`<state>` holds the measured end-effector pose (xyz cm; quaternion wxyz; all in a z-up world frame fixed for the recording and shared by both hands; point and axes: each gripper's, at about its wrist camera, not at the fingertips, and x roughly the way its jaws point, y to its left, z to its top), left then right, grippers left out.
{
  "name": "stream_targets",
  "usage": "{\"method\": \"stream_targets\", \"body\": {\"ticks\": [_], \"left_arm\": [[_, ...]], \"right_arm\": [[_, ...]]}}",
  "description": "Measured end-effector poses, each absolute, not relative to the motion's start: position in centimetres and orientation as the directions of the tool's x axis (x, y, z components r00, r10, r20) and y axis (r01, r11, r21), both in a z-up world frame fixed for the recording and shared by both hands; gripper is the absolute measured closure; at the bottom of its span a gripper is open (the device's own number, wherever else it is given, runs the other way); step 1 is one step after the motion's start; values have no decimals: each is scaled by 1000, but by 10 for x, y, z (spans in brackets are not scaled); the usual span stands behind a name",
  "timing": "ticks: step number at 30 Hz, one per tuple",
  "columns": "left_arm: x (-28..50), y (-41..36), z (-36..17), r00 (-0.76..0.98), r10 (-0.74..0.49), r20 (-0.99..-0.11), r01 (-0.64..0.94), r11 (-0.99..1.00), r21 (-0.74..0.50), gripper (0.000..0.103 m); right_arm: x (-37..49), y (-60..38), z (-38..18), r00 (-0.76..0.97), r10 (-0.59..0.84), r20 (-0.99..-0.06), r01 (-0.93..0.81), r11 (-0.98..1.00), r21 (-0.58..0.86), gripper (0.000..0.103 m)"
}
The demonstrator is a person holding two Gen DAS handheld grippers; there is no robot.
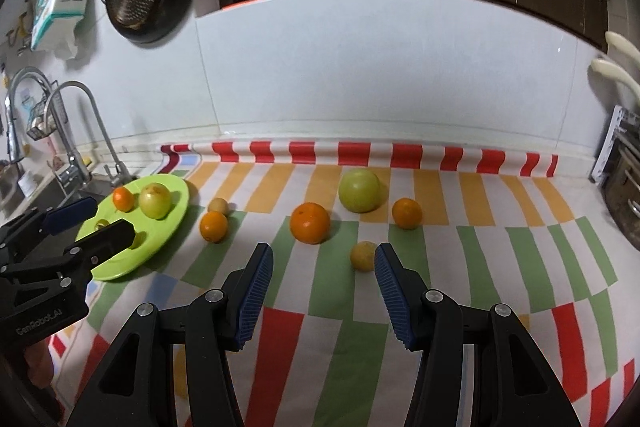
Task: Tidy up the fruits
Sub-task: 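Grasp an orange with the left tool while the right tool grasps a small yellow fruit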
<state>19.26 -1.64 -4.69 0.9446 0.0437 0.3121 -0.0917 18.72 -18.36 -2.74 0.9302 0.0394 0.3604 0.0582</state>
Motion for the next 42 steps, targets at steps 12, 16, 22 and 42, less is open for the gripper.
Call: {"method": "stream_targets", "body": {"ticks": [12,16,22,42], "left_arm": [[235,-27,-79,743,-142,-654,211,977,28,39],[252,-29,-89,726,-140,-673,213,977,26,42],[272,-31,-100,699,-138,-701,217,976,24,49],[299,-41,-128,649,-109,-753,232,971,60,70]], "right_arm": [[224,-195,-70,666,114,-737,-27,991,129,49],[234,-200,-81,640,111,-760,-5,990,140,49],[247,-203,-95,612,116,-782,10,988,155,50],[261,-205,-108,581,110,-806,24,988,152,72]]}}
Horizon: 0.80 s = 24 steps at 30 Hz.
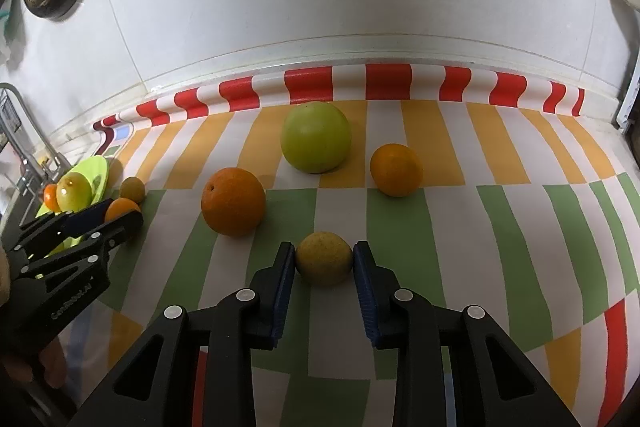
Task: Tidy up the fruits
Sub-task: 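Grasp an orange with the left tool while the right tool grasps a small yellow fruit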
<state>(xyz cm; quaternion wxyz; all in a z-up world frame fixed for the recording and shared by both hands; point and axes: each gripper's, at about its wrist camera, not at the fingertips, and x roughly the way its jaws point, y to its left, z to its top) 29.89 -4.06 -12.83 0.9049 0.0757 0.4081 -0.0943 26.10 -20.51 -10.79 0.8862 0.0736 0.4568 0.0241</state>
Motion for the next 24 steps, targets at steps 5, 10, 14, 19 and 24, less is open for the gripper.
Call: {"method": "stream_targets", "body": {"ticks": [5,10,14,19,24], "left_arm": [[294,-41,-121,653,-133,-746,252,966,49,71],[280,-39,-104,664,-164,-730,266,964,26,71],[266,-38,-92,675,-179,-716,270,963,14,71],[246,-36,-78,688,-193,-700,272,962,2,71],[225,-30,-65,701,-200,-685,269,963,-6,71]], "right_arm": [[260,-203,-103,590,118,-799,13,988,156,72],[253,-200,-93,604,137,-785,-6,986,167,72],[243,-198,-80,621,141,-771,-15,986,168,72],[228,-194,-64,640,151,-754,-32,985,170,72],[211,-186,-47,654,162,-738,-58,985,165,72]]}}
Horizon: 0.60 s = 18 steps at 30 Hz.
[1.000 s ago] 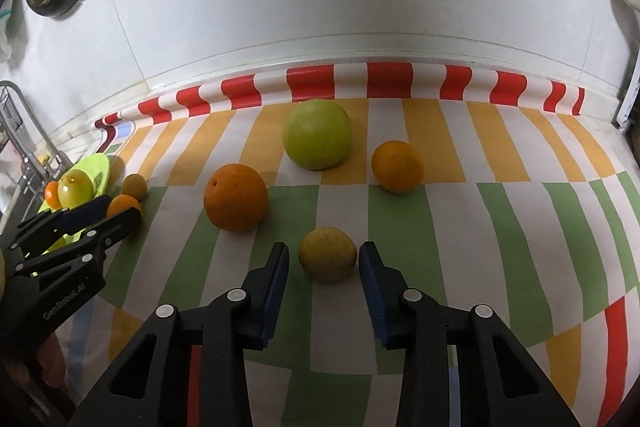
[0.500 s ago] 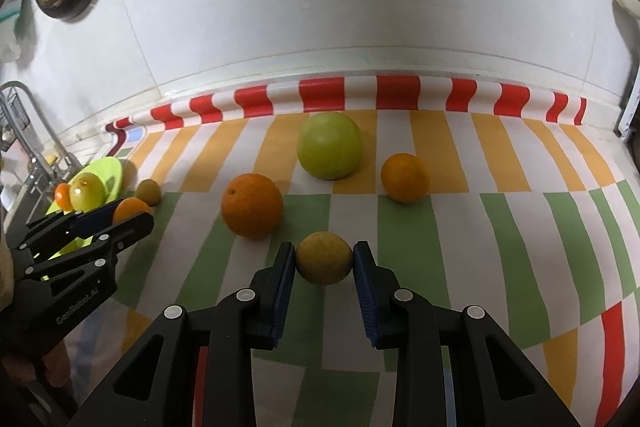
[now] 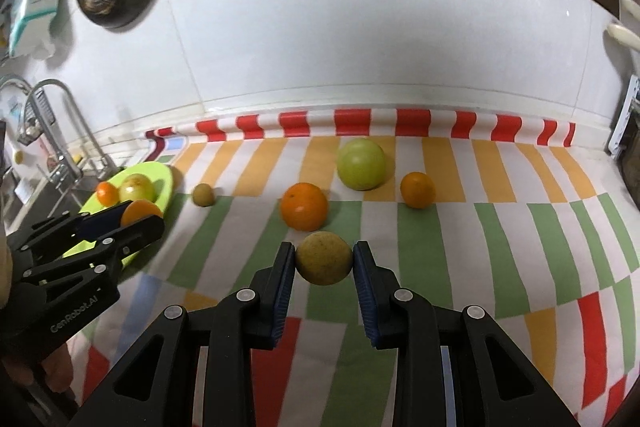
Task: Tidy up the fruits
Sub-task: 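Grasp an orange with the left tool while the right tool grasps a small yellow fruit, then carry the orange with the left tool onto the plate while the right tool places its fruit there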
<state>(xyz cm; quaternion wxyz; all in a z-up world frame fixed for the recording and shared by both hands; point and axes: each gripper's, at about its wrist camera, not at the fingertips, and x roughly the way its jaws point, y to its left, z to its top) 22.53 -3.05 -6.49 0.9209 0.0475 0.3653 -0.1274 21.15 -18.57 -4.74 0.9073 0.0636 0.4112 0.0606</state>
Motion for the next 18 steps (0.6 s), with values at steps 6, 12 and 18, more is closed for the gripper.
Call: {"method": "stream_targets", "body": {"ticks": [6,12,18], "left_arm": [[199,-15,-50,720,-200,-664,256,967,-13,71],[176,1,-38,744,-186,-642,234,972,-11,71],[157,24,-27,767,-161,-621,202,979,-4,71]], "right_arm": [[191,-171,-27,677,181,-714,-92,983,162,72],[176,-154,-9,695,202,-690,-126,979,160,72],[166,-133,3,708,226,-670,-161,974,158,72]]}}
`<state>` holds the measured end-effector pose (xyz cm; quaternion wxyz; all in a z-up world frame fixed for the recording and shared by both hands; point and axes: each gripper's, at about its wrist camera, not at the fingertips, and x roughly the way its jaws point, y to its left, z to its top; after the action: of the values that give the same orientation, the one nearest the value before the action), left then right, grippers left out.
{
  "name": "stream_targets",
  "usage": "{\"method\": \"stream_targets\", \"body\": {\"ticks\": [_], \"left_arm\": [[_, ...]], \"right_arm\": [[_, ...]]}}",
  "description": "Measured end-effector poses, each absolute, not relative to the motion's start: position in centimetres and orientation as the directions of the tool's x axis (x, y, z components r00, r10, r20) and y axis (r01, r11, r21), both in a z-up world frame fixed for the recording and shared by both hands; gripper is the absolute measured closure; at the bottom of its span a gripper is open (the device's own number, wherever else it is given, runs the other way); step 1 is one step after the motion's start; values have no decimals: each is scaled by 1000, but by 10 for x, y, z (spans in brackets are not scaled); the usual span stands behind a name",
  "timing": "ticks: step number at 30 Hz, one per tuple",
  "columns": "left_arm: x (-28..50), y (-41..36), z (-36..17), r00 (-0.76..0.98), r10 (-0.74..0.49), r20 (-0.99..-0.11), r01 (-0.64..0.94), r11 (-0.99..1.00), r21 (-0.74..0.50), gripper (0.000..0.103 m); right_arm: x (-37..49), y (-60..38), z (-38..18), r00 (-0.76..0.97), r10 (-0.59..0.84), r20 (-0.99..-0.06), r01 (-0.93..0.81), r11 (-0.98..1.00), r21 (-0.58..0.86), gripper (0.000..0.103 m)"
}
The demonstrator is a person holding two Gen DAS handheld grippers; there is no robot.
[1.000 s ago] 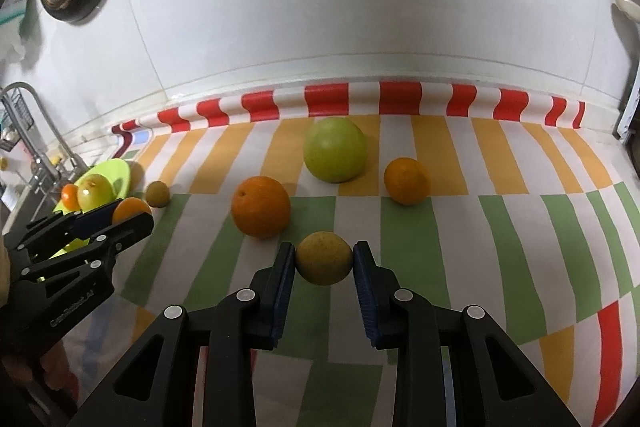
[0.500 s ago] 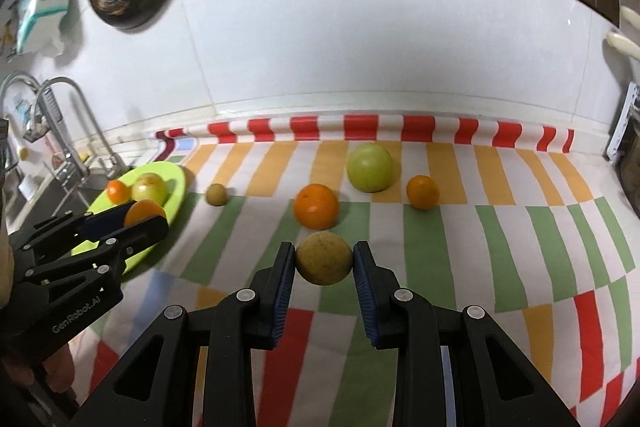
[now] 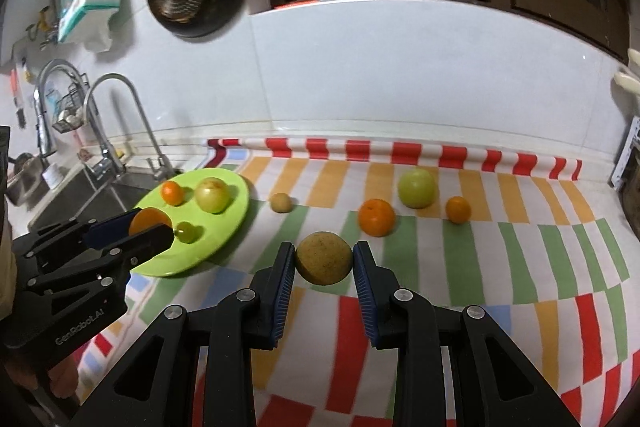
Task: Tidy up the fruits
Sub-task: 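Carry the orange with the left tool onto the plate while the right tool places its fruit there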
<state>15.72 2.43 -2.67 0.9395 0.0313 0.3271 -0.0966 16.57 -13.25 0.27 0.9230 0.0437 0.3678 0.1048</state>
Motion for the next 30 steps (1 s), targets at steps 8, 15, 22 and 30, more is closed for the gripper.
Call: {"method": "stream_targets", "body": {"ticks": [8,15,22,30], "left_arm": [[144,59,-16,792,-126,-598,167,986,12,71],[148,93,-13,802,-104,-588,143,989,21,71],[162,120,-17,805,-84,-588,126,992,30,71],[189,144,-32,798,-85,-597,131,991,33,71]], "right_arm": [[162,-93,14,719,267,-641,-214,964,161,72],[170,-58,20,722,301,-623,-259,953,159,72],[185,-26,20,711,335,-618,-307,939,156,72],[211,8,10,693,366,-621,-363,922,138,72]]}}
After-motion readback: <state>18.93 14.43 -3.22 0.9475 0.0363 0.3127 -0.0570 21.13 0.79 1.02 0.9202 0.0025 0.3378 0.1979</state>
